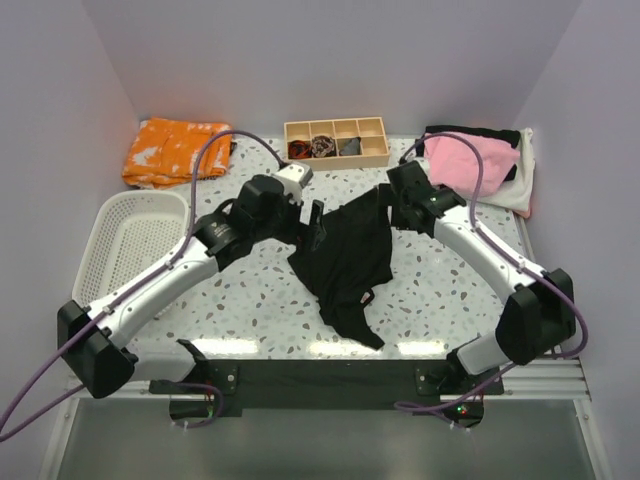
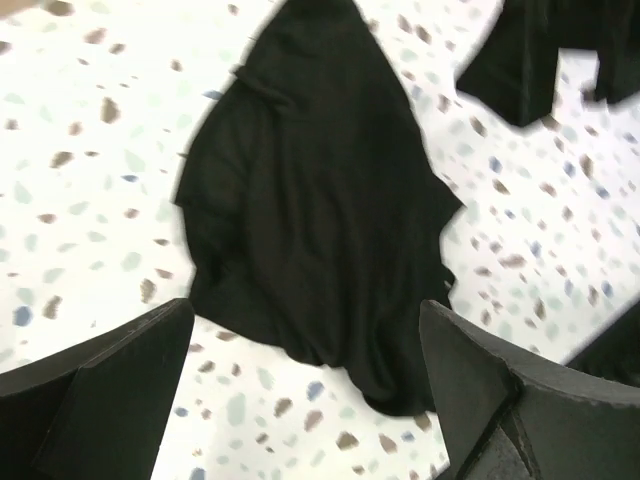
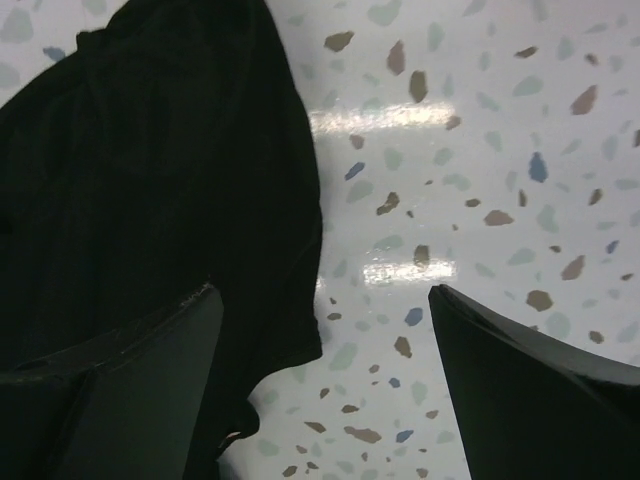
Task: Fold and stack the t-shirts
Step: Flatten out the tshirt
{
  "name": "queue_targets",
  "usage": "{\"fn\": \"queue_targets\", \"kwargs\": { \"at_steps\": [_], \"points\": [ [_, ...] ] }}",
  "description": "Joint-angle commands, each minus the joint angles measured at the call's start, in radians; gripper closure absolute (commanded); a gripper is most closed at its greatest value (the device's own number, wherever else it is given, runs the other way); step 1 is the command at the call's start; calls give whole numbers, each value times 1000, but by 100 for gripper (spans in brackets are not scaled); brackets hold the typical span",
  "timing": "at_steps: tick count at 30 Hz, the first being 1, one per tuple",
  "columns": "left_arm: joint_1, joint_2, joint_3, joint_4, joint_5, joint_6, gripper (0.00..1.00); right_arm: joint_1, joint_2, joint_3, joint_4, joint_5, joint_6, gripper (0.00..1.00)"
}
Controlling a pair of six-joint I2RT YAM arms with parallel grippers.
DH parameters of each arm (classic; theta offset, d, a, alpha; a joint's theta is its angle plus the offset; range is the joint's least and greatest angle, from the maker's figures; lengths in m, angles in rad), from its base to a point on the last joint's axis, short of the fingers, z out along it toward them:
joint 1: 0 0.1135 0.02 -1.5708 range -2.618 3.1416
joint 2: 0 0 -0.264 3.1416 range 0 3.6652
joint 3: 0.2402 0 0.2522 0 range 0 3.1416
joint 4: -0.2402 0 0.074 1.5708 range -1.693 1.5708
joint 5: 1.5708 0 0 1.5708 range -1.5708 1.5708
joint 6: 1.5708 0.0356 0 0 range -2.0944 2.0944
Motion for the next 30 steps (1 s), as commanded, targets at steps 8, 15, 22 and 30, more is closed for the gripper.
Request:
{"fn": "queue_targets", "kwargs": {
  "at_steps": [8,15,22,30],
  "points": [
    [83,315,7,241,-35,-17,0,-8,0,-149,18,-324,137,14],
    [98,465,70,272,-35,-20,0,-36,-34,-317,70,-404,188,21],
    [120,476,48,294,-24,-26,0,-120,-36,-413,180,-511,192,31],
    [124,469,25,291,-15,-26,0,-234,35,-481,334,-704,211,49]
  ]
}}
